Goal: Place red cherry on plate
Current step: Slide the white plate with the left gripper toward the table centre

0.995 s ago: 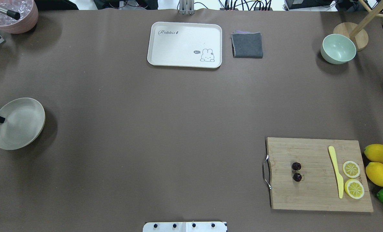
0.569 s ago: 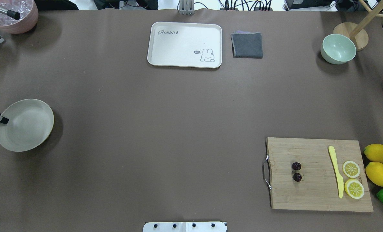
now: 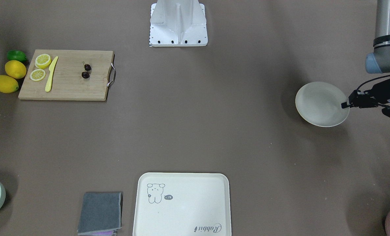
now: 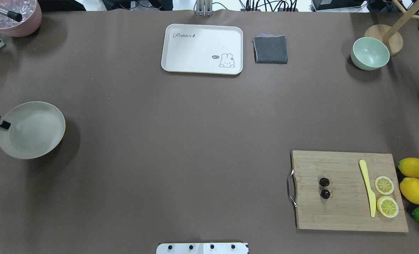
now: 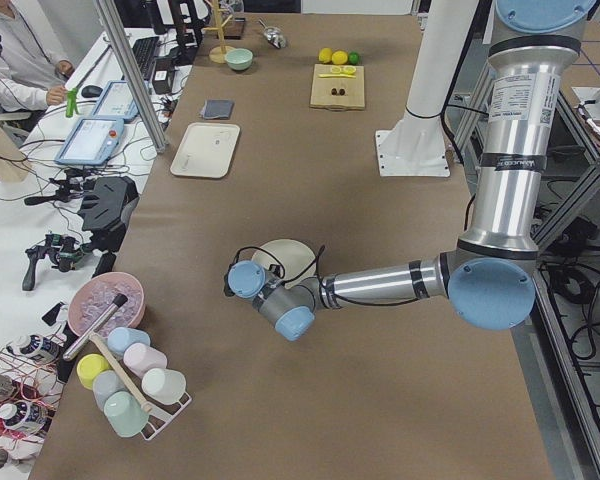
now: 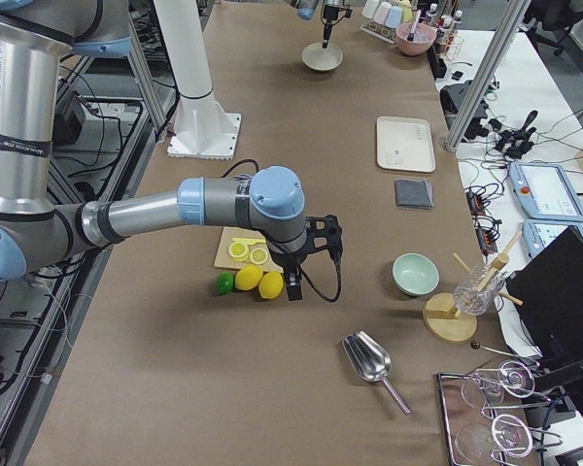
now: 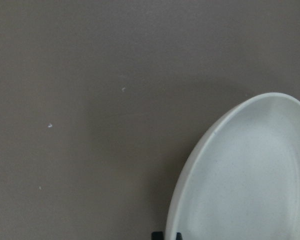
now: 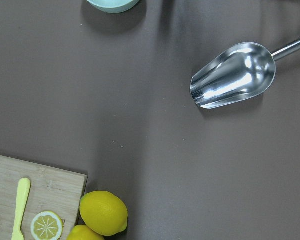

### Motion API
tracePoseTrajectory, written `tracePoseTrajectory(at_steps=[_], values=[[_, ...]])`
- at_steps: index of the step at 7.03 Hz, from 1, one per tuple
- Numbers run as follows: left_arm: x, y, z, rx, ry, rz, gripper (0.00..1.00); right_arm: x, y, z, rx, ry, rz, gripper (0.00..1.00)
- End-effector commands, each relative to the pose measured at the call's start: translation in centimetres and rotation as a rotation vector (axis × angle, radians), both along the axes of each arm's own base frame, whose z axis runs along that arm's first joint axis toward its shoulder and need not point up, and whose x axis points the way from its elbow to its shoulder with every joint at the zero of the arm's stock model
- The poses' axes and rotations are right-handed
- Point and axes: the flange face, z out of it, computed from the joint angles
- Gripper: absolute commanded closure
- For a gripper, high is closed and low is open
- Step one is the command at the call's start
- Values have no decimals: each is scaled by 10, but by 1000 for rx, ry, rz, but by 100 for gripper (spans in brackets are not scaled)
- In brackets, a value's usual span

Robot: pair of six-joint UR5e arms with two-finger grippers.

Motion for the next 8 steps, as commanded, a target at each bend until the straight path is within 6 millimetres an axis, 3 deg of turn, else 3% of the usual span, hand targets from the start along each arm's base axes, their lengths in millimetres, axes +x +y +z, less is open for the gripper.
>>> tracePoseTrajectory(at_steps=[1, 4, 5, 6, 7, 8], values=[[-14, -37, -86, -64, 53, -7, 100, 0, -1, -2, 2, 0, 2, 0], [2, -78, -256, -80, 47, -27, 100, 0, -2, -11, 19, 5, 5, 0], [11, -83, -296, -73, 53, -42, 100, 0, -2, -12, 17, 3, 9, 0], [36, -86, -335, -71, 23, -75, 100, 0, -3, -13, 17, 2, 11, 0], [99, -66, -375, -95, -2, -61, 100, 0, -5, -10, 3, 4, 17, 0], [152, -25, -398, -63, -34, -58, 100, 2, -12, -18, 19, 14, 19, 0]])
